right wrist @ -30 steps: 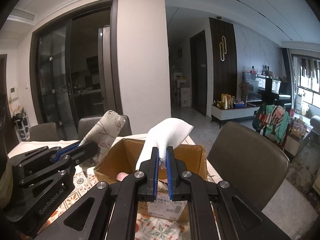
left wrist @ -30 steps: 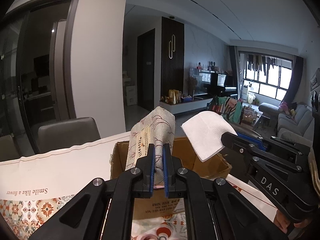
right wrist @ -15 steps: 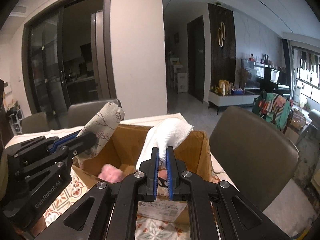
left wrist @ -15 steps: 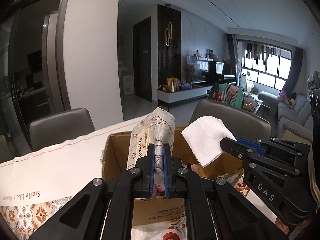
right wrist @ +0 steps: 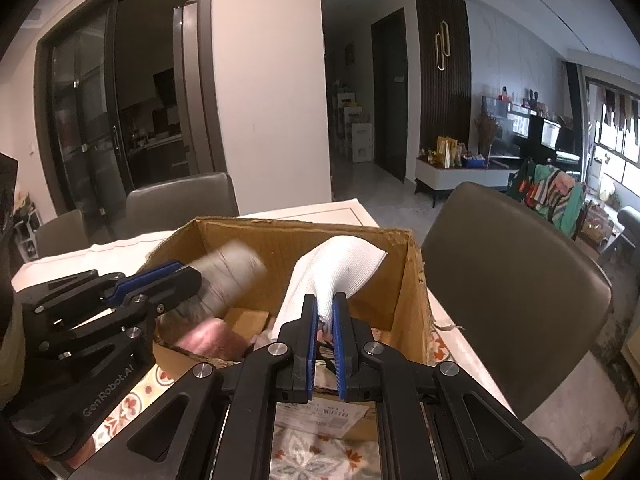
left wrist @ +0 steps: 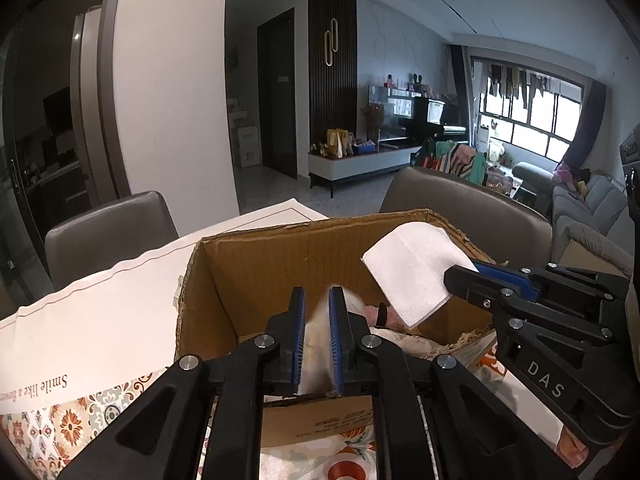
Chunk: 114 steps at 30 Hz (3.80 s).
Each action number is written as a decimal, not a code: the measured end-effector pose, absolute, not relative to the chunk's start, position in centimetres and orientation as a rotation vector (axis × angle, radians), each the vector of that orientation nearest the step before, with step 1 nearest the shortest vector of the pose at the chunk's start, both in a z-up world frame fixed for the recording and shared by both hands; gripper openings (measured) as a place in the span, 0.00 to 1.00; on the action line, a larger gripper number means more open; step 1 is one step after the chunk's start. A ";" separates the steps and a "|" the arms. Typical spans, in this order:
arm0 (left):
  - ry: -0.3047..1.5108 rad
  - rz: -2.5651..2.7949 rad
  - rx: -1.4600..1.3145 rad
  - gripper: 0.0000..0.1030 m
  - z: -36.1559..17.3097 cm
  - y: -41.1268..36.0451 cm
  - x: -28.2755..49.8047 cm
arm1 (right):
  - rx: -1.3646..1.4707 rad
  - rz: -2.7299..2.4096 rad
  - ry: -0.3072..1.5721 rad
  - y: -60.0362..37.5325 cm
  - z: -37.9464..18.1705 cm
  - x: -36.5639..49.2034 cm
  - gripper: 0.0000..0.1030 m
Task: Organize soft objects
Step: 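Open the left gripper to drop the pouch while the right drops the cloth, then move both tools back down to the pink hair tie and white cloth, then grasp the pink hair tie with the left gripper while the right grasps the white cloth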
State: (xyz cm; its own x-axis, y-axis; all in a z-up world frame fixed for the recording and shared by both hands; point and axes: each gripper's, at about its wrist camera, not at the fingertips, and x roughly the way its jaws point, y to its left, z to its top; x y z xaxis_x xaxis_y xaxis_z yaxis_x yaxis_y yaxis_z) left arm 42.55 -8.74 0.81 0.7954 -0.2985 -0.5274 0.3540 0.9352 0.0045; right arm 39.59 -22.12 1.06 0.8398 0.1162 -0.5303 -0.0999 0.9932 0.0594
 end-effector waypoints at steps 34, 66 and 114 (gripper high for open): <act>0.513 -0.319 0.049 0.42 2.8 -4.1 34.1 | 0.048 0.066 0.498 -20.5 4.0 33.1 0.50; 0.656 -0.321 0.103 0.50 -3.2 -0.1 24.4 | 0.101 -0.054 0.601 -18.2 -1.7 22.0 0.63; 0.884 -0.506 0.226 0.51 -13.1 -3.5 35.2 | 0.281 -0.344 0.874 -17.5 -12.9 24.7 0.63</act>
State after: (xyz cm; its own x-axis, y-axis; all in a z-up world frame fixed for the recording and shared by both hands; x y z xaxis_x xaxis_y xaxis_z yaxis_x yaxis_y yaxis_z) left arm 35.20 -3.47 -13.14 0.5265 -0.3276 -0.7845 0.5102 0.8599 -0.0167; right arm 24.73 -17.54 -12.94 0.5934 -0.1780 -0.7850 0.4044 0.9091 0.0995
